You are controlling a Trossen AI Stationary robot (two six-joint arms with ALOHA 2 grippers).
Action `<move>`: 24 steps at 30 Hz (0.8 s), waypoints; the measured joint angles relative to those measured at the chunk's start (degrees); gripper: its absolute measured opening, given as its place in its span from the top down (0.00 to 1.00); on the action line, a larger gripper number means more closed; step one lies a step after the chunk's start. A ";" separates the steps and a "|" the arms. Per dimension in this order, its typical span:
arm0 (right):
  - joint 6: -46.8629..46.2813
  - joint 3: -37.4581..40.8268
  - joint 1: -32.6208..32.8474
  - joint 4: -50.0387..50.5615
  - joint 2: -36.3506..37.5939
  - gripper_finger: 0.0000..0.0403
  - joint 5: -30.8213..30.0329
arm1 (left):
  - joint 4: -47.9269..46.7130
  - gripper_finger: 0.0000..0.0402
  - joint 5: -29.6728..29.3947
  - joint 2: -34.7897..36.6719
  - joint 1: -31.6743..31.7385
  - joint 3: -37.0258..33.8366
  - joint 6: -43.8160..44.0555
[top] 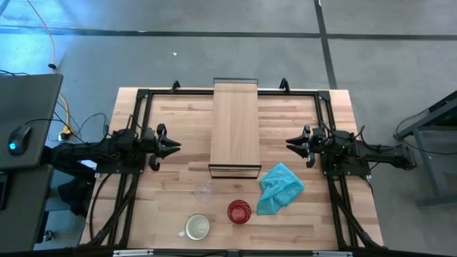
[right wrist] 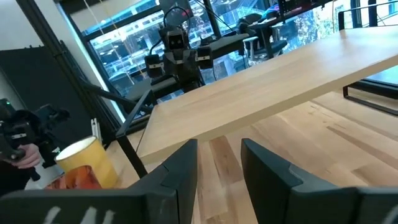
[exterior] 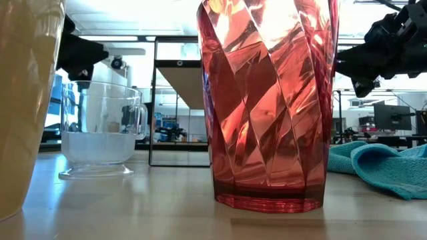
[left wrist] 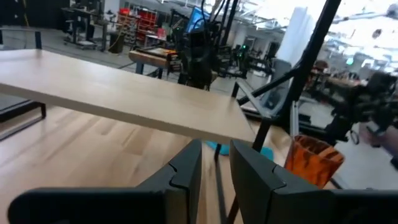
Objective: Stack small to large cups/mugs on shelf
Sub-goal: Put the transparent mug on the shelf
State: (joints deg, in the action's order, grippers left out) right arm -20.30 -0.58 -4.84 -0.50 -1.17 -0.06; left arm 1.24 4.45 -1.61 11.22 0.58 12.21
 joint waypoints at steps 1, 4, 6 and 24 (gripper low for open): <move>0.88 0.00 0.02 -0.21 0.00 0.71 -0.61 | -0.02 0.82 0.00 -0.19 0.00 0.00 -0.85; 7.54 0.00 -0.02 -1.49 0.04 0.71 -5.76 | -0.09 0.82 -0.61 -0.54 0.00 0.00 -1.95; 14.69 0.00 -0.02 -3.82 0.04 0.71 -5.93 | -0.22 0.82 -1.59 -0.54 0.00 0.00 -1.95; 19.00 0.00 0.00 -14.04 -0.02 0.71 -5.46 | 3.27 0.82 11.13 -5.70 -0.22 6.71 -1.90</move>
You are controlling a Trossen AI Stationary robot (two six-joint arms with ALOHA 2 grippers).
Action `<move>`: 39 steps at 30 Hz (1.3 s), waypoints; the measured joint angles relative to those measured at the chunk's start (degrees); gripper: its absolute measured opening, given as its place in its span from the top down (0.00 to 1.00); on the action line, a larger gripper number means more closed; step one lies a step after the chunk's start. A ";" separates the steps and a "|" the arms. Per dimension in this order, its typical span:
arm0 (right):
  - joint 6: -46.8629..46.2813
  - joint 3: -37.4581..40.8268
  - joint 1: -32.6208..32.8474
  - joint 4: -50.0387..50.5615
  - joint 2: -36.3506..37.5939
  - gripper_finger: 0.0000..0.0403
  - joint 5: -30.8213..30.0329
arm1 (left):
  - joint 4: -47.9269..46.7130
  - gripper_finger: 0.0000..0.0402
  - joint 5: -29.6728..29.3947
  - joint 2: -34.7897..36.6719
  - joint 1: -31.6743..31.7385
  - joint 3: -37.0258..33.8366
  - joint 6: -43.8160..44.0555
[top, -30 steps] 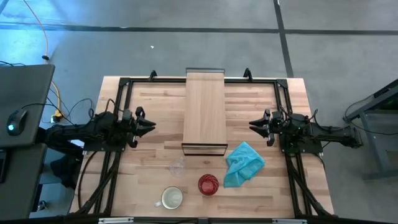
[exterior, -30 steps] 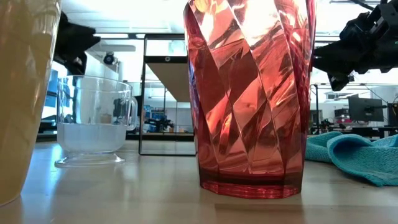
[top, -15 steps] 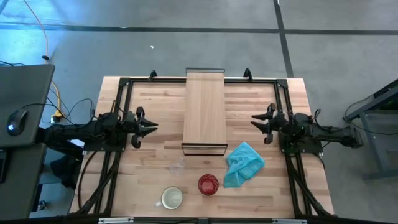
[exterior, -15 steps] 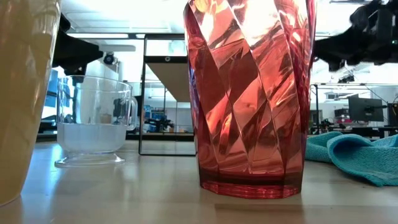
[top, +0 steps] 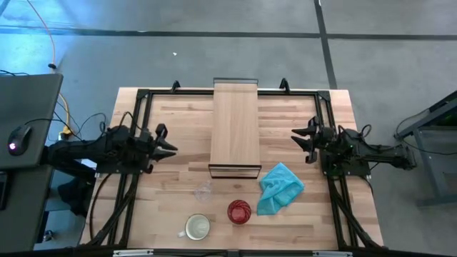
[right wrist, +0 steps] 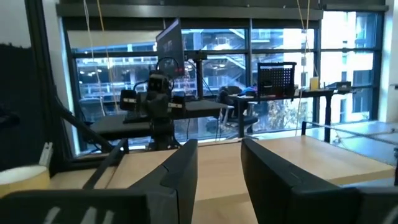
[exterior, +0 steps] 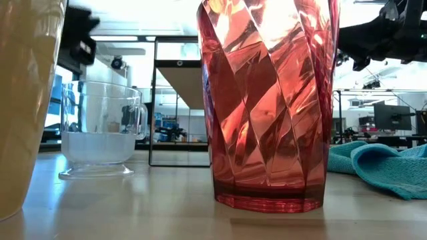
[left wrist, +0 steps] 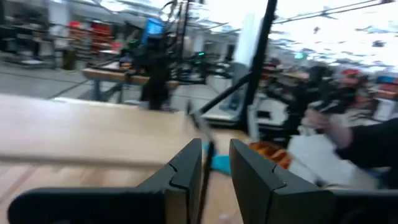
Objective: Stack small to large cups/mugs on shelf
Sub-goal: Put the transparent mug on the shelf
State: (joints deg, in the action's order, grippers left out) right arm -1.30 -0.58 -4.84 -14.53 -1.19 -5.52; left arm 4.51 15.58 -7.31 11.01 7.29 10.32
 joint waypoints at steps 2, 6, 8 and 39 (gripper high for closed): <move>-1.72 0.00 0.02 -0.35 0.00 0.71 0.00 | -1.05 0.82 0.42 -3.52 -0.74 3.22 -1.54; -2.86 0.00 0.00 -0.32 -0.04 0.71 0.41 | -10.57 0.82 0.54 -13.72 -1.98 11.80 -3.69; -2.84 0.00 0.00 -0.42 -0.04 0.71 1.80 | -15.42 0.82 0.32 -20.41 -2.40 16.70 -3.32; -0.15 -17.81 0.02 7.02 -20.51 0.71 -3.50 | -34.72 0.82 -14.79 -55.28 -23.86 36.13 23.45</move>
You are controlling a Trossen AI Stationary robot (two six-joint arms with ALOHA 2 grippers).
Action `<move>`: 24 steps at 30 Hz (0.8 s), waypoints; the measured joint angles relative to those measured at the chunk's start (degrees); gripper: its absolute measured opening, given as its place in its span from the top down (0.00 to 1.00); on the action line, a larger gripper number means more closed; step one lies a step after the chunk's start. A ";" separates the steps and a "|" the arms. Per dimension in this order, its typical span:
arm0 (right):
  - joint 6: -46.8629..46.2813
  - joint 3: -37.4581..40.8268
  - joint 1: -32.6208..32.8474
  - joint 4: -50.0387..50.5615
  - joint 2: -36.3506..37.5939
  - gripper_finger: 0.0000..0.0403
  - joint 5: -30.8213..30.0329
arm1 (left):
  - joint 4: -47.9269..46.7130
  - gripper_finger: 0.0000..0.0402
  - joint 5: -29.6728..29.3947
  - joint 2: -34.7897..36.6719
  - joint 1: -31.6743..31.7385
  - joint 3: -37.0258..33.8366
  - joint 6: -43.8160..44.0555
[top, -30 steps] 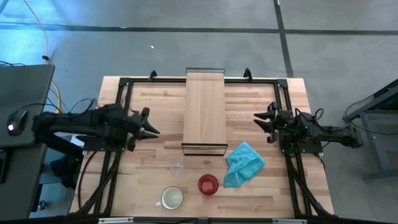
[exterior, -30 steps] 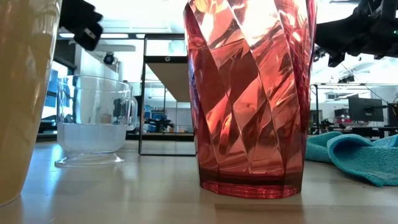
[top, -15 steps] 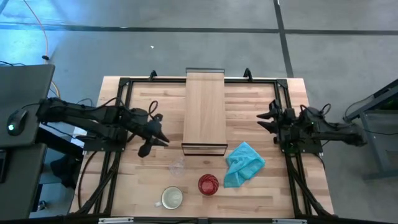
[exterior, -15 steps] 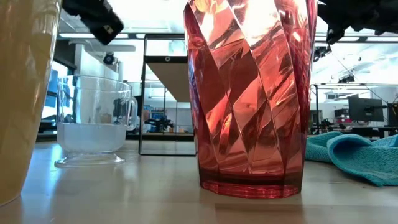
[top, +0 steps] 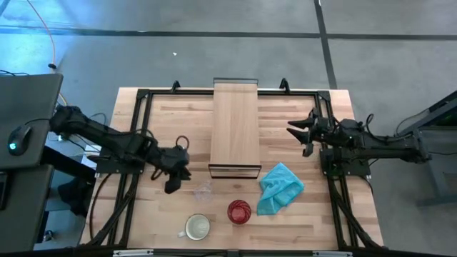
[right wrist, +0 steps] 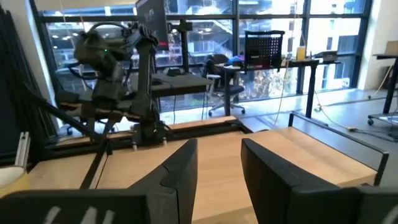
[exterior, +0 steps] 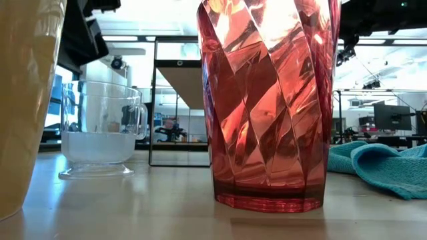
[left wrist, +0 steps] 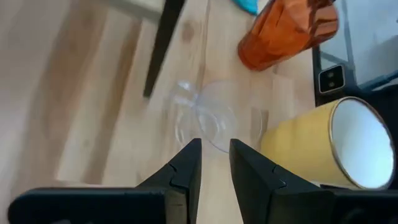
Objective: Stack small to large cups/mugs on shelf
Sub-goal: Put the transparent mug on the shelf
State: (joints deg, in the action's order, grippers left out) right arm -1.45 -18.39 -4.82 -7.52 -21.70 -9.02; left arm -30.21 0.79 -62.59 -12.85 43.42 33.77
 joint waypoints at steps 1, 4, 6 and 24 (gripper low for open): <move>0.13 -0.37 -0.01 -0.02 -0.63 0.71 -0.02 | 0.20 0.82 -0.15 -1.11 -0.43 0.00 1.08; 0.42 -0.95 0.00 0.04 -1.94 0.71 -0.02 | -0.83 0.82 -1.92 -4.61 -1.25 1.29 3.40; 0.44 -1.23 -0.02 -0.22 -2.76 0.71 -0.04 | -1.80 0.82 -3.01 -6.81 -1.47 2.81 4.04; -0.02 -1.19 -0.02 7.44 -3.40 0.71 -0.07 | -11.80 0.82 -2.30 -18.96 -3.93 15.45 6.65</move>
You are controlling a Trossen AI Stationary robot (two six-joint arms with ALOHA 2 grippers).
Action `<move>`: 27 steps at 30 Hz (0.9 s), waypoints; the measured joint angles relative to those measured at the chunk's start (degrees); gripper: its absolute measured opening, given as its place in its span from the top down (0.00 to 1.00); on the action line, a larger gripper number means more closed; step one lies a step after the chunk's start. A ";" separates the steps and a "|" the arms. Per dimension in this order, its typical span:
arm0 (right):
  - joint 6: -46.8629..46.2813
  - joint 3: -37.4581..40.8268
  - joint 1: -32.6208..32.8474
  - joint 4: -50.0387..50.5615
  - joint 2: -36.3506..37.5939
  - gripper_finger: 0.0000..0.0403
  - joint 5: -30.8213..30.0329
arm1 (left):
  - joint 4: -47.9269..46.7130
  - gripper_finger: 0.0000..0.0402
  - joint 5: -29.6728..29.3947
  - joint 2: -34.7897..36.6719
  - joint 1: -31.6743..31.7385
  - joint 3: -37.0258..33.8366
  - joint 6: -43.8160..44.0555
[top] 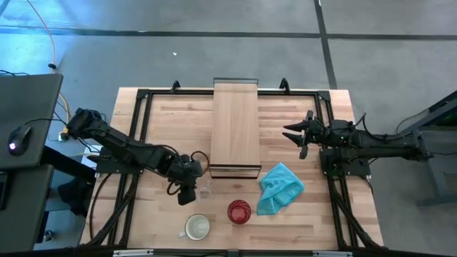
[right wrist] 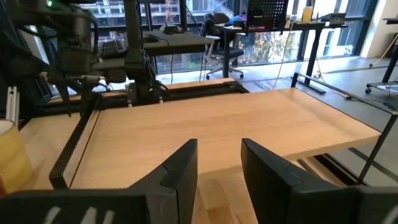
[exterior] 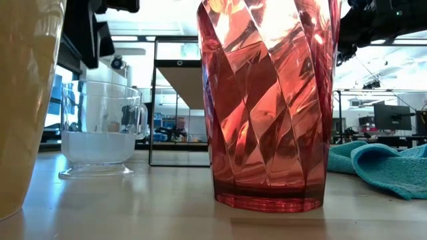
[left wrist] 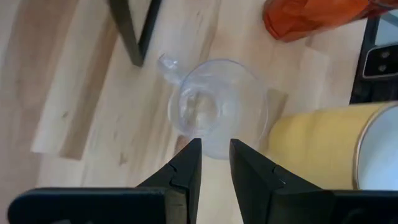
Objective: Stack small to large cups/mugs on shelf
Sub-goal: Put the transparent mug on the shelf
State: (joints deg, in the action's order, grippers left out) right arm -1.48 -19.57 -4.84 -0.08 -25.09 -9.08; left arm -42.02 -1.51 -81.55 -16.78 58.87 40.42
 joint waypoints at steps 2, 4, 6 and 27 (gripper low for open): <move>-0.01 -0.01 0.02 -0.36 -0.01 0.71 0.00 | -0.11 0.82 -0.04 -0.65 -0.55 -0.04 0.51; 0.00 0.00 0.02 -0.71 0.01 0.71 0.00 | 0.26 0.82 -0.54 -1.38 -1.00 0.01 1.00; -0.02 0.00 0.02 -1.07 0.03 0.71 0.00 | -0.19 0.82 -1.04 -1.56 -1.05 -0.10 1.32; -1.07 0.02 0.02 -1.22 0.00 0.71 0.01 | 0.58 0.82 -3.63 -6.29 -0.85 -0.07 6.50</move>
State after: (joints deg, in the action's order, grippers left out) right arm -2.55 -19.55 -4.82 -1.30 -25.09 -9.07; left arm -41.44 -5.14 -87.85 -17.63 58.81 46.92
